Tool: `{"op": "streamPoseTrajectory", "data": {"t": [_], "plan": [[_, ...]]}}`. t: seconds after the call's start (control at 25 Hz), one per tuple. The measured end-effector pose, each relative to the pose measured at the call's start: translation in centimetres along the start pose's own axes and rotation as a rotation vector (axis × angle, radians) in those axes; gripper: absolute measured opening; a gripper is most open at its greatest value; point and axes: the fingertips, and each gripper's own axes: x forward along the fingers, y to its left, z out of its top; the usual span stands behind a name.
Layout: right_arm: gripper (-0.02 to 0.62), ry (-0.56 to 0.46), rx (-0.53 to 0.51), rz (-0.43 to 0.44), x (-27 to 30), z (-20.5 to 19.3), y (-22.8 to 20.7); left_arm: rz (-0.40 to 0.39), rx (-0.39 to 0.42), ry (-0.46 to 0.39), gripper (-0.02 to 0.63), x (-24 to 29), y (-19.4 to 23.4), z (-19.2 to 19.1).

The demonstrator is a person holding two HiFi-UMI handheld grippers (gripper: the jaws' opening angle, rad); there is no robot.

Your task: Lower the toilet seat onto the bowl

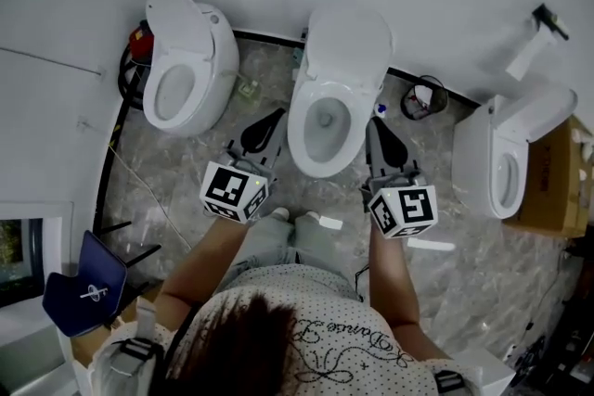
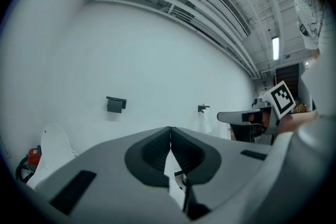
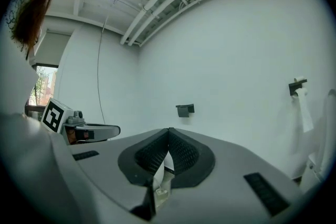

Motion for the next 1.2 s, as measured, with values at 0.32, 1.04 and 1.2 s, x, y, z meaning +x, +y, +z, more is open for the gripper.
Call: {"op": "streamPoseTrajectory", "data": {"t": [0.32, 1.04, 1.2], "plan": [[0.011, -0.061, -0.028, -0.004, -2.4, 2.7, -0.5, 0.003, 0.025, -0.027, 0.005, -0.9, -2.3, 2.0], [0.011, -0.069, -0.050, 0.009, -2.4, 3.7, -1.4, 0.006, 0.010, -0.053, 0.005, -0.2, -3.2, 3.1], [0.011, -0.063, -0.052, 0.009, -2.9, 3.7, -1.6, 0.010, 0.013, -0.055, 0.005, -0.2, -3.8, 3.1]]}}
